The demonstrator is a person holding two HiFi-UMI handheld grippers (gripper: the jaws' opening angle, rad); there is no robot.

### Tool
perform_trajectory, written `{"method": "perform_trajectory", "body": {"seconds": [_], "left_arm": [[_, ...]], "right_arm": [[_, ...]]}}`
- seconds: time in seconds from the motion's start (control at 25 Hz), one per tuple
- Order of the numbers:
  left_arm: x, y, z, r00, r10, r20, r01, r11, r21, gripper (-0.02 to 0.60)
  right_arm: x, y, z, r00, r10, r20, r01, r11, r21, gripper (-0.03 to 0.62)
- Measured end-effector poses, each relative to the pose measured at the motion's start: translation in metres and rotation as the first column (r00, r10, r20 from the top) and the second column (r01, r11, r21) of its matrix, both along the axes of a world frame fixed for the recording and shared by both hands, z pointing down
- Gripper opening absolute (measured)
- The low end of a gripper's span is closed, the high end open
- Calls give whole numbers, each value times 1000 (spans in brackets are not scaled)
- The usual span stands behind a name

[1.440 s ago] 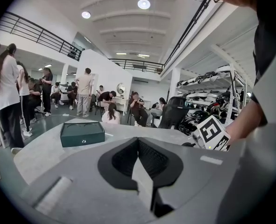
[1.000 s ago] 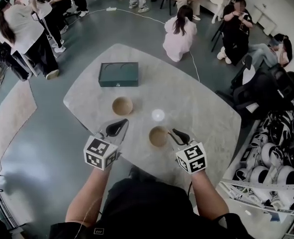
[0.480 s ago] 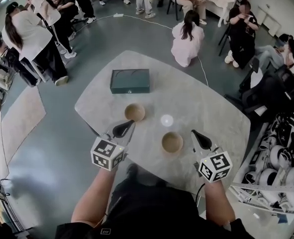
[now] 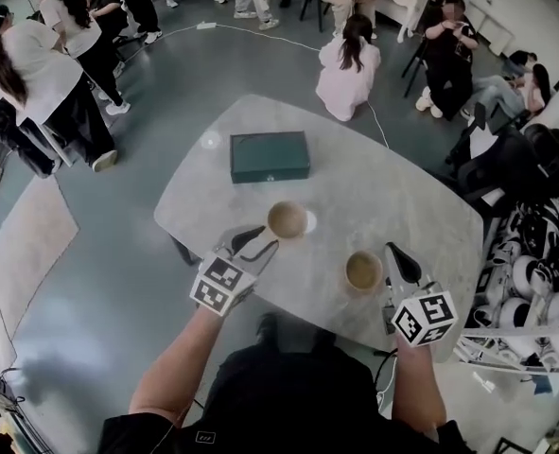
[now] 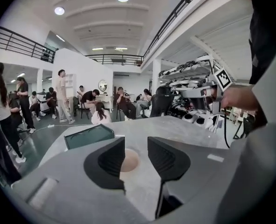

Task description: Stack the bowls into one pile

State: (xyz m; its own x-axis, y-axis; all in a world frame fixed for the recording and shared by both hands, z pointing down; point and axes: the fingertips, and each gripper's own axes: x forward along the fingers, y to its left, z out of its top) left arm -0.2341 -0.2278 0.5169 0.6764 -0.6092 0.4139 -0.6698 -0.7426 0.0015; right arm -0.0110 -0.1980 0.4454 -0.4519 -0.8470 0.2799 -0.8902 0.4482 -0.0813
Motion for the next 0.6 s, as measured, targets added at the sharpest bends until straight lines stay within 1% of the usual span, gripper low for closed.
{"method": "perform_trajectory", "body": {"seconds": [0.12, 0.2, 0.32, 0.4, 0.6], "left_arm": [[-8, -5, 18, 995, 81, 58, -80, 997, -22, 170], [-7, -9, 32, 985, 133, 107, -131, 991, -28, 179], [-1, -12, 58, 958, 212, 191, -210, 977, -31, 179], [6, -14, 73, 938, 257, 232, -254, 966, -40, 179], [26, -27, 105, 891, 329, 313, -317, 944, -89, 179]], "right_arm": [[-11, 7, 0, 999, 40, -1, -40, 999, -12, 5], [-13, 11, 3, 998, 64, -7, -65, 998, -28, 4], [-7, 16, 10, 995, 101, -15, -102, 994, -49, 5], [2, 16, 13, 992, 126, -15, -127, 990, -59, 5], [28, 16, 25, 985, 170, -6, -170, 981, -89, 5]]}}
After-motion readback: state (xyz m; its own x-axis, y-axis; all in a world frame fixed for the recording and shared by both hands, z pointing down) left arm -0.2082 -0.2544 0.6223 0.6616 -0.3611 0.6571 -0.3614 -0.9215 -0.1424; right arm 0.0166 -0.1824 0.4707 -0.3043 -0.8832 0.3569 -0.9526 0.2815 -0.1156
